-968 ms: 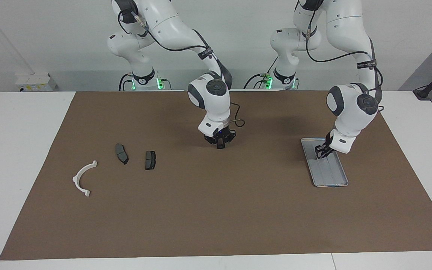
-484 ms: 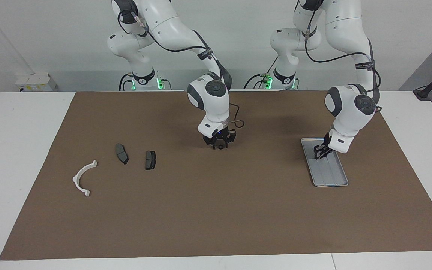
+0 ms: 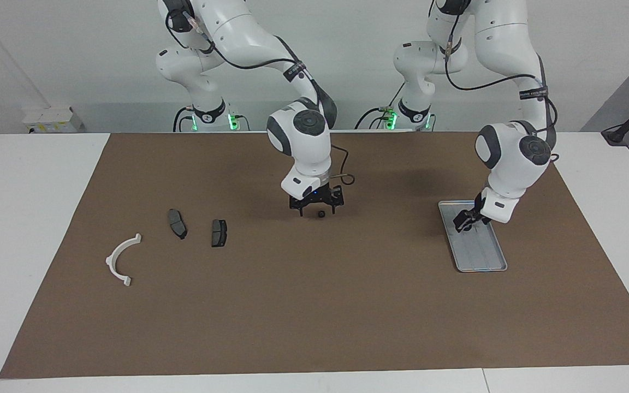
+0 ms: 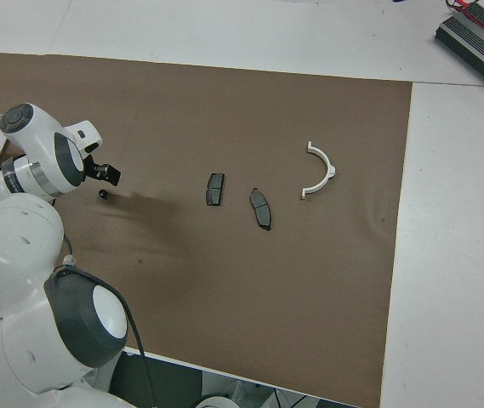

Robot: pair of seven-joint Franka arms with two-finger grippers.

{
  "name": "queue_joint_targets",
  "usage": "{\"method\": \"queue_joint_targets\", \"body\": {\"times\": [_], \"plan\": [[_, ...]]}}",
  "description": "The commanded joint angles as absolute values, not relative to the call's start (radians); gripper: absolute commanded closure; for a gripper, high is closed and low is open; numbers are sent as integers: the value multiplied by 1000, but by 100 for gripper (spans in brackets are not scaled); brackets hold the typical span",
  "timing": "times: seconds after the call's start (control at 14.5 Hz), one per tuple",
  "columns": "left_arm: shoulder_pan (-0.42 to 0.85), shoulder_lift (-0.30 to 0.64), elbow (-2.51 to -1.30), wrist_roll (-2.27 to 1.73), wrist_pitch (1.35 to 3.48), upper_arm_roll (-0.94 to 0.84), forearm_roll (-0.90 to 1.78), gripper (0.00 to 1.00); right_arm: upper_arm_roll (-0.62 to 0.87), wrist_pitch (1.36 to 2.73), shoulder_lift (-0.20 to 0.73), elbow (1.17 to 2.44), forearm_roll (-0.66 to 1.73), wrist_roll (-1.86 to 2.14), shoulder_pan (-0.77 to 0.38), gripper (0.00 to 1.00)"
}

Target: Pick bearing gear from pile to tray

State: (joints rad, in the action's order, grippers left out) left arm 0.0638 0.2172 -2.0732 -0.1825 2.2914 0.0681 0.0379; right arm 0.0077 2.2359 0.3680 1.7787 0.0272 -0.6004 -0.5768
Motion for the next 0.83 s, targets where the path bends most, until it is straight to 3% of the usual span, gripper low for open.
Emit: {"method": "queue_joint_targets", "body": {"times": [0.0, 0.21, 0.76], "plan": [[69, 195, -2011, -182, 2191, 63, 34, 0, 18, 2181, 309, 1763, 41, -542, -505, 0], [154, 202, -1947, -332, 2120, 55, 34, 0, 18, 2111, 272, 1746, 41, -421, -411, 0], [480, 227, -1916, -849, 2174, 55, 41, 0, 11, 1912, 170, 1753, 23, -40, -167, 0]]}}
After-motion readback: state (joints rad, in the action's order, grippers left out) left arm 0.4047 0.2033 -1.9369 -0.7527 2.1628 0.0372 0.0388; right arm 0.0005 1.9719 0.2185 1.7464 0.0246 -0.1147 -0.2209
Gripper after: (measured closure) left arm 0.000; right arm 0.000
